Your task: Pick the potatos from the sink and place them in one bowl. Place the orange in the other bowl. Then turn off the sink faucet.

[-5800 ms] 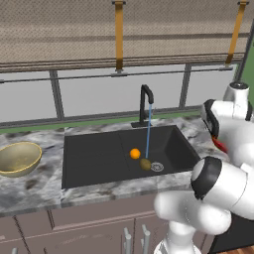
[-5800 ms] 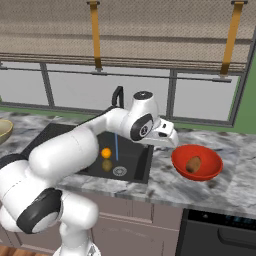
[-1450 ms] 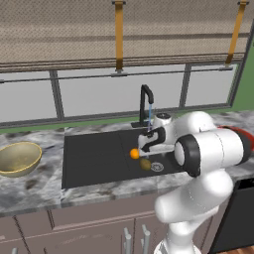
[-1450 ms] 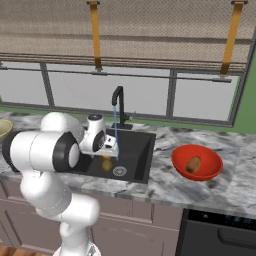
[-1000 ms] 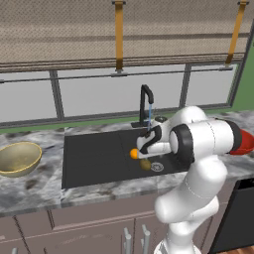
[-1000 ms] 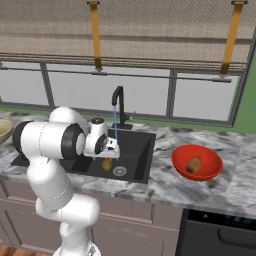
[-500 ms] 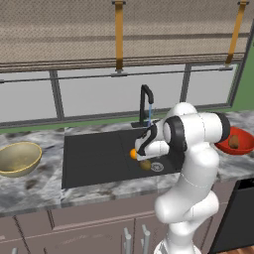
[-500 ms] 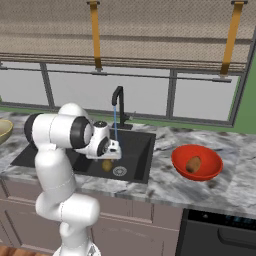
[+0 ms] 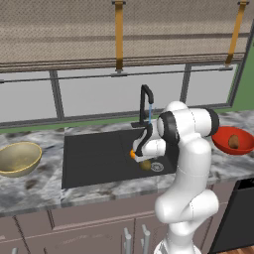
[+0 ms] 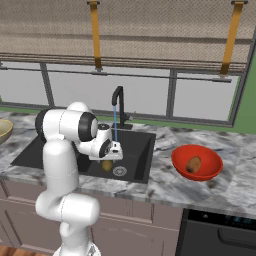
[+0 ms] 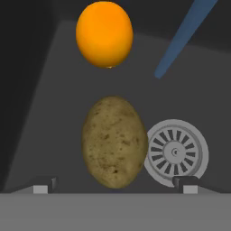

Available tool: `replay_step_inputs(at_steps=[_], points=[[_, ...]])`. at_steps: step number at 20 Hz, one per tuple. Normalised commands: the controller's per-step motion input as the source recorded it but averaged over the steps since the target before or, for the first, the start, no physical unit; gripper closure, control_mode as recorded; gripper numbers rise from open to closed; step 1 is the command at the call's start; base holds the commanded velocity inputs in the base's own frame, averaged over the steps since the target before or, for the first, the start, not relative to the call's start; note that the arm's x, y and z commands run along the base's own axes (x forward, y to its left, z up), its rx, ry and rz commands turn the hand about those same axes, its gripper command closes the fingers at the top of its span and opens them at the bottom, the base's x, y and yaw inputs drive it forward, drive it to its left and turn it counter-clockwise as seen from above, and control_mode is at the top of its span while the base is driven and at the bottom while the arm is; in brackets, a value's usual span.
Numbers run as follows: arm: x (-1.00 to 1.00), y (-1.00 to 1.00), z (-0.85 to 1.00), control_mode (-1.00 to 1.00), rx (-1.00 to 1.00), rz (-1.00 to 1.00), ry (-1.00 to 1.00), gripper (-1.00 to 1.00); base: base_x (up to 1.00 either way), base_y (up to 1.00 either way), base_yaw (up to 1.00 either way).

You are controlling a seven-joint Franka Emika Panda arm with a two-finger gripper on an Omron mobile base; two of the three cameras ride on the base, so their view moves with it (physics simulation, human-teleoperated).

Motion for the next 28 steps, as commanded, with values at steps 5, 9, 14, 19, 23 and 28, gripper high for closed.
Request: replay_step_inputs(at_steps=[5,9,14,19,23,28], points=[[0.21,0.0,-0.23,-1.0,0.0,0.04,0.0,-1.0,0.0,0.0,0.0],[0.1,0.0,-0.19,-1.0,0.0,0.04,0.0,-1.0,0.0,0.0,0.0],[0.1,0.0,-0.2,-1.0,0.0,0.04,0.0,-1.0,0.0,0.0,0.0],[0.06,0.0,-0.21,-1.0,0.0,0.03,0.0,-1.0,0.0,0.0,0.0],[0.01,0.0,-0.23,-1.0,0.0,0.03,0.0,-1.0,0.0,0.0,0.0],[0.0,-0.04,-0.26,-1.0,0.0,0.01,0.05,-1.0,0.0,0.0,0.0]])
